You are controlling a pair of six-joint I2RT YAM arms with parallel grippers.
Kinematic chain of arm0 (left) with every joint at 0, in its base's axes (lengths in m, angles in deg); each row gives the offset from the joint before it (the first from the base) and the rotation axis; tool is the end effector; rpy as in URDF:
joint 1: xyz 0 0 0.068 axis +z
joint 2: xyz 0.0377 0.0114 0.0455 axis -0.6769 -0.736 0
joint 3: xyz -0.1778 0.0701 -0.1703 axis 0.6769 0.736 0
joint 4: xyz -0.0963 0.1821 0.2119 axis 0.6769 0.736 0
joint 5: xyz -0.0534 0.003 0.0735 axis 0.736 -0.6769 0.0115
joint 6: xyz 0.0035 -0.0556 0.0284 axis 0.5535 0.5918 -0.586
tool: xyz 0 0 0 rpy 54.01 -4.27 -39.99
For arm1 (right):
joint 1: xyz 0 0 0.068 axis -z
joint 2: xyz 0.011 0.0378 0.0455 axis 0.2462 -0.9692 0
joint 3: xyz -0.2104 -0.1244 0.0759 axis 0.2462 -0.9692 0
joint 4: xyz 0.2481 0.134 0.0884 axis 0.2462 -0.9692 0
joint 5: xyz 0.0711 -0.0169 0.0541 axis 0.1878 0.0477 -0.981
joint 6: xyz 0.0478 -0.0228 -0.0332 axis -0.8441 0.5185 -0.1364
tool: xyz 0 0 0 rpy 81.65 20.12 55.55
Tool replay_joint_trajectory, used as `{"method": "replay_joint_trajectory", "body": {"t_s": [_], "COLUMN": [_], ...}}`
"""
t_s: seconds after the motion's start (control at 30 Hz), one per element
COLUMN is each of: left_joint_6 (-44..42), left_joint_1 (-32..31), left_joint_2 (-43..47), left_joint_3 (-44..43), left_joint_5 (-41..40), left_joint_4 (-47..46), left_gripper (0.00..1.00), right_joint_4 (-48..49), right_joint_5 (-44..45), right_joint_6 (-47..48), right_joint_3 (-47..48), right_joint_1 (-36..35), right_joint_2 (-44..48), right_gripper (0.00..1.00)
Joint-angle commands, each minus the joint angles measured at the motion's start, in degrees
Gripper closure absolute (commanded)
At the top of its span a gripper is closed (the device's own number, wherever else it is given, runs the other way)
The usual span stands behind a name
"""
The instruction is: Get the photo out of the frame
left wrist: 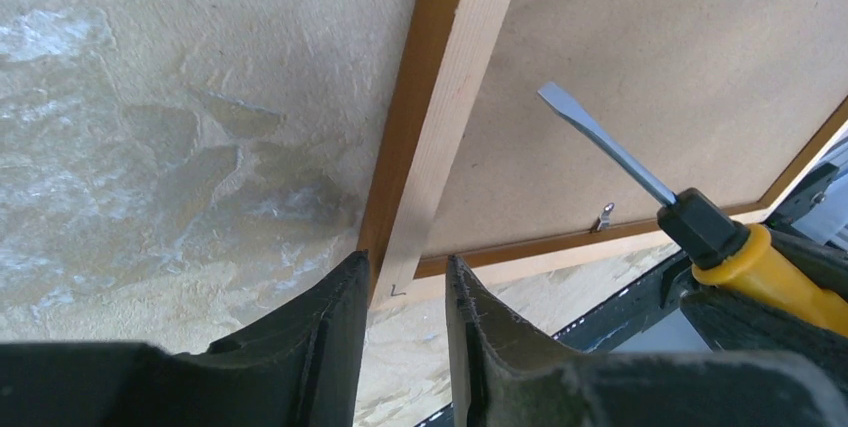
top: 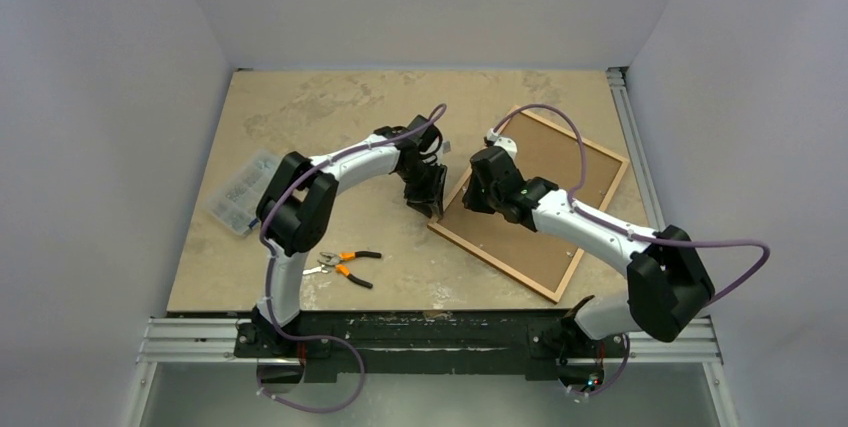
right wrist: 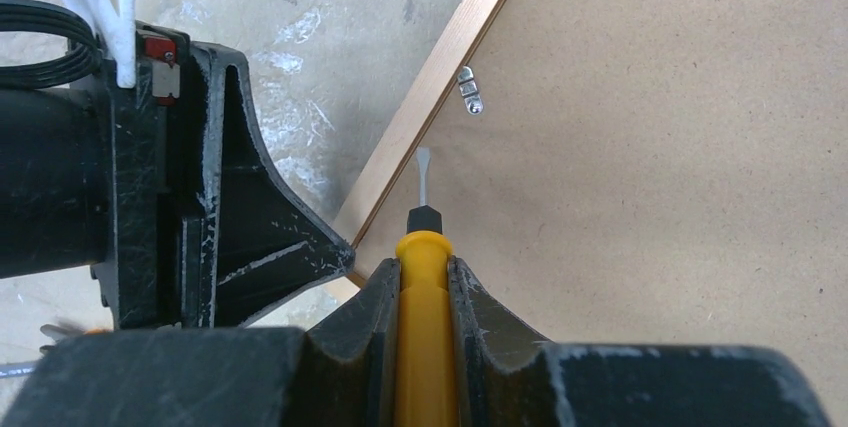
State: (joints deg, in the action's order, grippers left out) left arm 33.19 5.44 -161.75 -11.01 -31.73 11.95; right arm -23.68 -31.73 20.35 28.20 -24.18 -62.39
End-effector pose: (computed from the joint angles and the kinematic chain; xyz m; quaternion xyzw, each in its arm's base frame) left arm 0.3440 -0.2834 0.1288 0.1015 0.9641 -0.2443 0.0243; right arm 0.2709 0.2007 0.1885 0.0669 0.9216 0.1509 0.3514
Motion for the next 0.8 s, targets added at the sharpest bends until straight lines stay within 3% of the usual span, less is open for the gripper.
{"method": "replay_joint_trajectory", "body": {"t_s": [0.0, 0.2, 0.77], "left_joint_6": [-0.52, -0.20, -0.07], "left_joint_1": [-0.76, -0.80, -0.81], "left_joint_2": [-0.83, -2.16, -2.70], "left_joint_3": [-2.39, -2.73, -3.02], "left_joint_5": [-1.94, -2.28, -3.75], "left_joint_4": [0.80, 1.61, 2.43], "left_gripper": [0.69, 0.77, 0.82], "right_joint_4": [1.71, 2.78, 3.30], "right_joint_5": [0.39, 0.30, 2.45], "right_joint_6": [0.11, 0.12, 1.19], "right_joint_3": [1.89, 1.01, 3.59], "right_joint_1": [0.31, 0.30, 0.38], "right_joint_2": [0.15, -0.22, -5.12], "right_gripper": [1.00, 1.00, 1.00]}}
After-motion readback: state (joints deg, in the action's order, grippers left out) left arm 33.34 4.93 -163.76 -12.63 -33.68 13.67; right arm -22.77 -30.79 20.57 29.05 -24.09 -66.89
